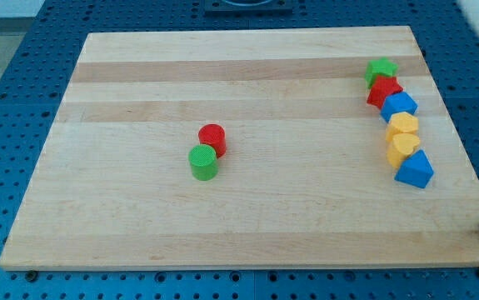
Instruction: Push the blue triangle towards the bottom of the yellow heart
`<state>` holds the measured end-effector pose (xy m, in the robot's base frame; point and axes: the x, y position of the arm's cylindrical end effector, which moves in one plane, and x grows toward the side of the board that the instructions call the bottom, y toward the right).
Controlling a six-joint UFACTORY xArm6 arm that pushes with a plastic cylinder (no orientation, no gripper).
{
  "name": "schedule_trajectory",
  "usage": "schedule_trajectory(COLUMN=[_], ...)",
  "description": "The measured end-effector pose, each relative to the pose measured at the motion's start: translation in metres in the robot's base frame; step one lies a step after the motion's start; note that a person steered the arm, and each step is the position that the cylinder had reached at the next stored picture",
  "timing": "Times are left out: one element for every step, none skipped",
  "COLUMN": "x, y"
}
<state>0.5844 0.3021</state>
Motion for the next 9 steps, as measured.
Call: schedule_trajectory(x=[-0.038, -0.042, -0.042, -0.042, -0.042, -0.045, -0.045, -0.045, -0.045], y=[0.011, -0.008, -0.041, -0.051, -0.056, -0.062, -0.067, -0.075, -0.076])
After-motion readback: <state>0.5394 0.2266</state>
